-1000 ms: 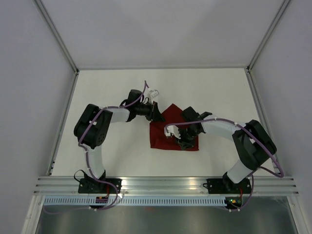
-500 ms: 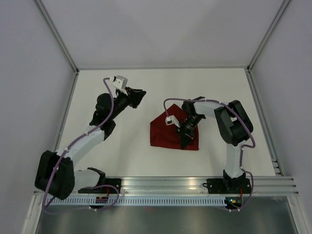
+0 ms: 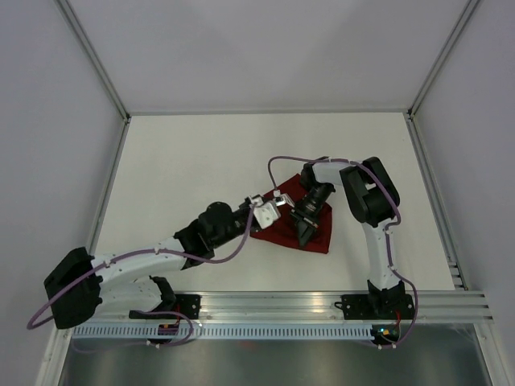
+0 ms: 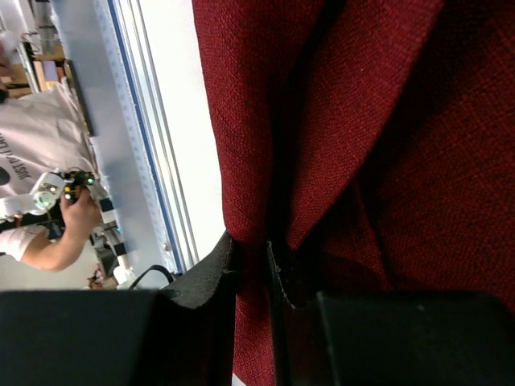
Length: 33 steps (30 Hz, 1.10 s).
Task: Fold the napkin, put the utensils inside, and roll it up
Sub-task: Roll the napkin with the utensil
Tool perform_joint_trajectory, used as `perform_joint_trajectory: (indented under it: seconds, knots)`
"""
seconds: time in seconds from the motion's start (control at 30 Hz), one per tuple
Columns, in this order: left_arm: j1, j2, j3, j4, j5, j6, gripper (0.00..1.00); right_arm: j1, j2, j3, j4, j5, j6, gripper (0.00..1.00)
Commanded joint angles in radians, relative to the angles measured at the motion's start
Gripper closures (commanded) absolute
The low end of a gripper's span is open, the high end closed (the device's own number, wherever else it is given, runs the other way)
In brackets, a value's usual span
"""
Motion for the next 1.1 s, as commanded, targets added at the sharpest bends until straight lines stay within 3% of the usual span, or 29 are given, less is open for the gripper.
perform_joint_trajectory:
  seconds: [0.0,0.37,0.63,1.07]
  knots:
    - [-0.089,0.106,0.016,-0.133,-0.121,0.233,0.62,-0.016,0.078,-0.013,0.168,0.166,-0.059,0.97]
    - [-0.176,0.372,0.055,-0.210,0.005,0.330,0.59,-0.033,0.086,-0.010,0.202,0.163,-0.029,0.98]
    - [-0.194,0.491,0.072,-0.164,0.068,0.356,0.58,-0.044,0.084,-0.014,0.206,0.160,-0.026,0.98]
    - [-0.225,0.587,0.049,0.017,-0.040,0.397,0.53,-0.047,0.088,-0.013,0.205,0.160,-0.026,0.98]
